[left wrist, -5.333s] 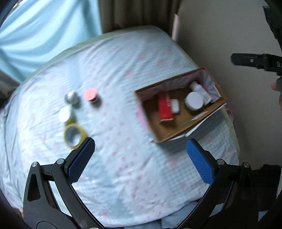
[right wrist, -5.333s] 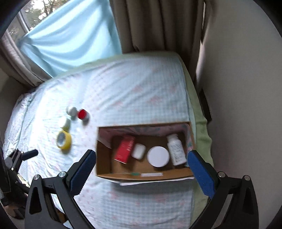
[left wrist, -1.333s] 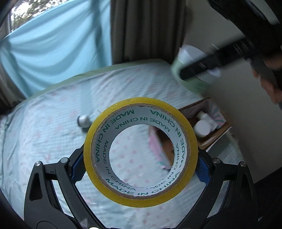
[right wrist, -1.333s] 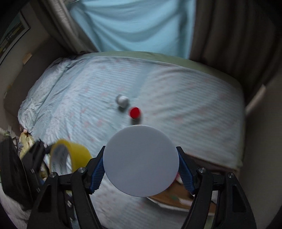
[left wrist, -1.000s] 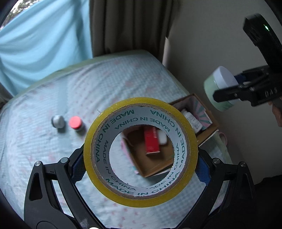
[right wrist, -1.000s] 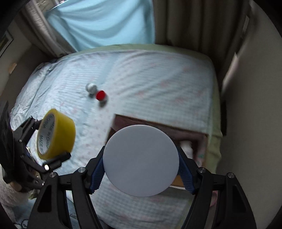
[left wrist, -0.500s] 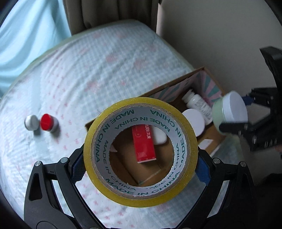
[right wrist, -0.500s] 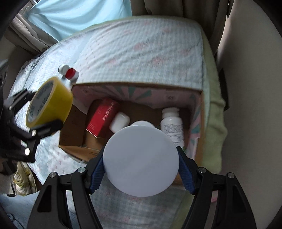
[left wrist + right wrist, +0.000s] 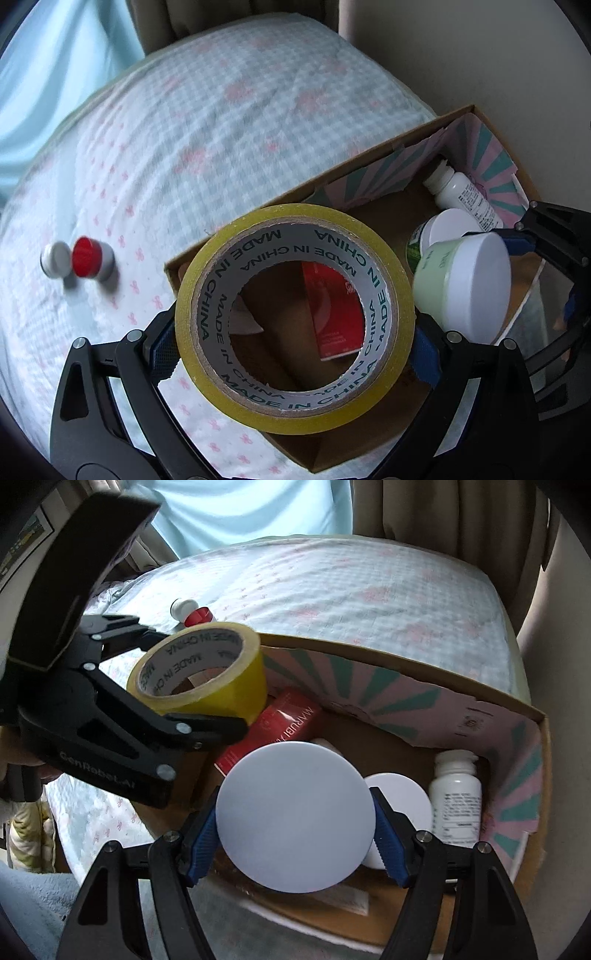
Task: Organize rigid objects
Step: 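Carry the tape roll and white-lidded jar into the cardboard box and release both, then lift both tools out of the box toward the last two jars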
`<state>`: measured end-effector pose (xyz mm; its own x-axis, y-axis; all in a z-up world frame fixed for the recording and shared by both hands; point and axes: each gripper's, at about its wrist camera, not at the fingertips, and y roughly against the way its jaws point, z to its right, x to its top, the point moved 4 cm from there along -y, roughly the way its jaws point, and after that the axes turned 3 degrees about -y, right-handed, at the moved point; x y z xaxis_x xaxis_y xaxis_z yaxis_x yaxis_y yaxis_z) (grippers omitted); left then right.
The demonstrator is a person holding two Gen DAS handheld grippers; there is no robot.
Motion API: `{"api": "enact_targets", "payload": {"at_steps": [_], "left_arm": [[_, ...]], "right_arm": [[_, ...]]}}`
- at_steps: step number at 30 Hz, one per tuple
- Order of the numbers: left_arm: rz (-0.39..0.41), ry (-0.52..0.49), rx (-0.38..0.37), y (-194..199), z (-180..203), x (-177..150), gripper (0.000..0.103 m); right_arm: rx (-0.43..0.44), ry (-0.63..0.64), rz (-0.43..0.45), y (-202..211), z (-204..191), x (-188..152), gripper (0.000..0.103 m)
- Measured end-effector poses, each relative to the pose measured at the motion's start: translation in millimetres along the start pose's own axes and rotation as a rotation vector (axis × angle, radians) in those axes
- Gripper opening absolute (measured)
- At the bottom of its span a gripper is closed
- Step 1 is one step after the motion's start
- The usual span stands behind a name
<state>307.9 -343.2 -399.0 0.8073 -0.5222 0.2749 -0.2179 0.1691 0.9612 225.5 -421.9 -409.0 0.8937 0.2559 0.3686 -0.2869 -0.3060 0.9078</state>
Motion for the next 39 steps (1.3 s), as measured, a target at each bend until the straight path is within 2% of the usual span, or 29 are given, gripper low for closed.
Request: {"api": "enact_targets", "payload": {"at_steps": [4, 5, 6, 8, 11, 20, 29, 33, 37, 39], "left_arm": [[0.020, -0.079, 0.050, -0.8, 5.0, 5.0, 0.098], [0.013, -0.088, 0.041, -2.0, 5.2, 5.5, 0.103], [0.023, -0.091, 0.033, 0.3, 4.9, 6.1, 0.103], [0.052, -0.083, 0.021, 8.6, 1.7, 7.3, 0.103], [0.051, -0.071, 0.040, 13.7, -3.6, 7.3, 0.103], [0.055, -0.010, 0.036, 33.1, -11.9, 3.8, 0.103], [0.110, 0.008, 0.048, 78.1, -18.7, -6.9, 0.103], [0.131, 0.044, 0.054, 104.7, -31.0, -20.0, 0.103], [0.152, 0.098, 0.060, 129.2, -49.9, -43.6, 0.103], [0.159, 0.134, 0.087, 144.4, -65.5, -61.2, 0.103]], "right_arm": [[0.013, -0.042, -0.021, -9.9, 0.3, -3.4, 0.070], [0.027, -0.057, -0.019, -11.2, 0.4, -4.7, 0.080], [0.045, -0.066, 0.008, -8.0, 0.3, -5.4, 0.103], [0.063, -0.065, 0.045, -0.4, -1.0, -6.7, 0.103], [0.051, -0.042, 0.075, 6.4, -2.9, -10.4, 0.103], [0.015, -0.044, 0.080, 19.1, -2.3, -13.9, 0.103], [-0.018, 0.006, 0.071, 44.3, -24.9, -1.9, 0.103], [-0.096, 0.031, -0.010, 52.0, -37.8, -0.8, 0.103], [-0.121, 0.041, -0.018, 65.3, -52.3, 3.0, 0.103], [-0.135, 0.063, -0.018, 72.6, -64.1, 9.0, 0.103]]}}
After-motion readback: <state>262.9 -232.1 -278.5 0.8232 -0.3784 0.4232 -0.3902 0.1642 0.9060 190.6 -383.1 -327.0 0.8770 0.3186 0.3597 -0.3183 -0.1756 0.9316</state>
